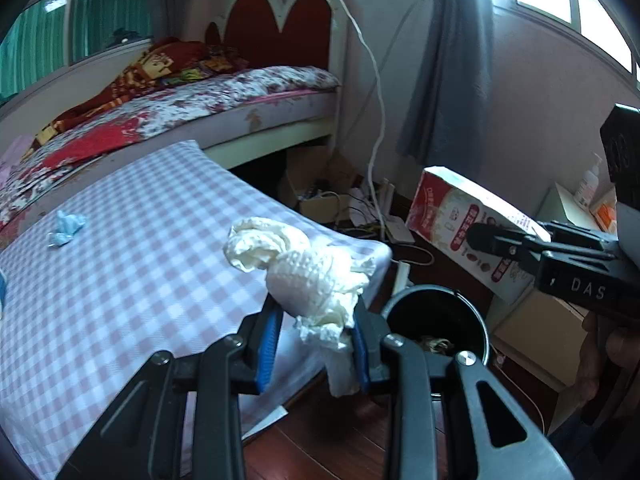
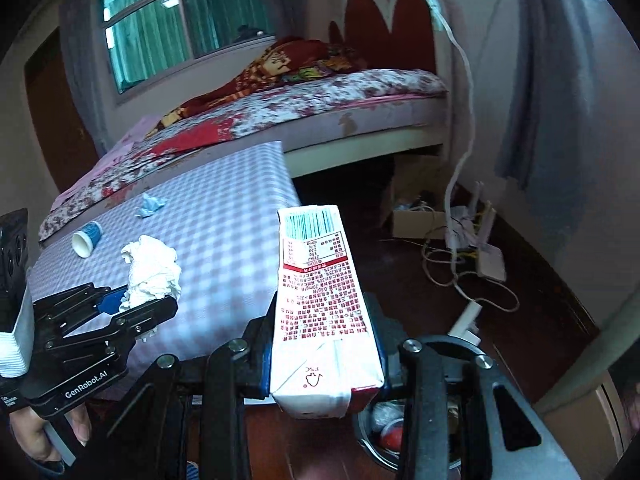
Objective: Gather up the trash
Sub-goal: 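Carry the milk carton and white tissue over the black bin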
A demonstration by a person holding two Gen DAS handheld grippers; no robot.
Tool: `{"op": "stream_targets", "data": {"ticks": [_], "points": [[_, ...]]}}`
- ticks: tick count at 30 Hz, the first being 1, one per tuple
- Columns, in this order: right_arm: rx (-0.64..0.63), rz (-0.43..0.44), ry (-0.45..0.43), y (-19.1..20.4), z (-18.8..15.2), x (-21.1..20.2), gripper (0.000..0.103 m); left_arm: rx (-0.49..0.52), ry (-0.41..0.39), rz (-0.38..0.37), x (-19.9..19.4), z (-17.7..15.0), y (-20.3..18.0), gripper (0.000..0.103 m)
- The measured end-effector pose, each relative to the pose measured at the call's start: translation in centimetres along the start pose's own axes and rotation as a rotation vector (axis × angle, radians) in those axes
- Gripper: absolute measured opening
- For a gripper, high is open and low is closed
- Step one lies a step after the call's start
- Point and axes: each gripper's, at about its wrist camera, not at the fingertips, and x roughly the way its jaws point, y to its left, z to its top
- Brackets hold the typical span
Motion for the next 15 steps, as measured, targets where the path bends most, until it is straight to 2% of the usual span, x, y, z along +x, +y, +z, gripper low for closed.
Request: {"op": "stream_targets", "data": {"ticks": [15], "points": [[0.061, -0.088, 0.067, -7.9, -4.7, -1.7, 0.038, 0.115, 0.089, -0.14, 4.0, -1.6, -8.3, 0.033]]}}
